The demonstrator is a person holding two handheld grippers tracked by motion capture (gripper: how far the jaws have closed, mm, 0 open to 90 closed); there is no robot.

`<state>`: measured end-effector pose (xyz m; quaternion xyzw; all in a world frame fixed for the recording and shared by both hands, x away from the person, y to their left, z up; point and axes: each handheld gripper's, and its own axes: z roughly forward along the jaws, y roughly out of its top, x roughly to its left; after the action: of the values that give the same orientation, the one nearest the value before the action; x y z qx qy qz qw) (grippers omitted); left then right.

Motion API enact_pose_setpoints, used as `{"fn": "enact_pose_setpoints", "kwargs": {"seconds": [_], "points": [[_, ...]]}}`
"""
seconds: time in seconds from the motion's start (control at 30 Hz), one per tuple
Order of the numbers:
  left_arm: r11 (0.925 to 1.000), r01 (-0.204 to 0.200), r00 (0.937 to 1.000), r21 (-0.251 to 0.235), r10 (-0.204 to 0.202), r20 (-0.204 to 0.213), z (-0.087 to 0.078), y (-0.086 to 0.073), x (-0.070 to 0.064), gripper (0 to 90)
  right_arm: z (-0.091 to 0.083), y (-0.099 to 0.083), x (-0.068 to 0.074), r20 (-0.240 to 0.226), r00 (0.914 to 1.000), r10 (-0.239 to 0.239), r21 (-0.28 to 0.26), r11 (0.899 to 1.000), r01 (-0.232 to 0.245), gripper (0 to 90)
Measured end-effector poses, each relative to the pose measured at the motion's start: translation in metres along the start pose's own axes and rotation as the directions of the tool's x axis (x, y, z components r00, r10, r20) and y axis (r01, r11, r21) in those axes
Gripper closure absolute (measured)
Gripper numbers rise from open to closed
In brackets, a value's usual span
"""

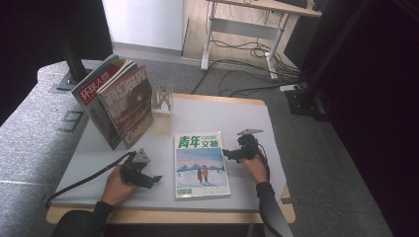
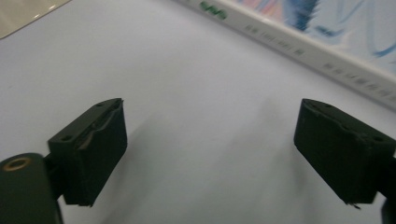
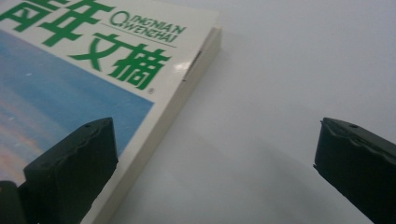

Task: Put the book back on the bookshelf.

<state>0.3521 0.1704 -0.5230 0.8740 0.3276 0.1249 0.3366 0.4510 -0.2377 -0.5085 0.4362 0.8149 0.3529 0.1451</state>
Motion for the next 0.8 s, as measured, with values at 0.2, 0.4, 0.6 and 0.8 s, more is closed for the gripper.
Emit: {"fn": "enact_pose_setpoints", "kwargs": {"seconds": [0.2,0.4,0.6,0.8], "points": [[0.9997,0.014,0.9996,0.022,-0.013,-0.026,0.005,-0.001,0.003,0.0,-0.002,0.001,0.012,-0.051,0.9979,-0.039,-0.005,0.999,0.038,0.0],[0.9994,0.028,0.9994,0.021,-0.028,-0.019,0.006,-0.002,0.003,0.0,0.002,0.001,0.024,-0.090,0.9937,-0.067,0.006,0.998,0.068,0.0],[0.9994,0.028,0.9994,0.019,-0.028,-0.020,0.006,-0.002,0.003,0.0,0.012,-0.002,0.031,-0.122,0.9905,-0.064,0.009,0.998,0.065,0.0],[0.9994,0.030,0.9994,0.017,-0.030,-0.020,0.006,-0.002,0.003,0.0,0.021,-0.004,0.036,-0.148,0.9877,-0.050,0.015,0.999,0.052,0.0]]}}
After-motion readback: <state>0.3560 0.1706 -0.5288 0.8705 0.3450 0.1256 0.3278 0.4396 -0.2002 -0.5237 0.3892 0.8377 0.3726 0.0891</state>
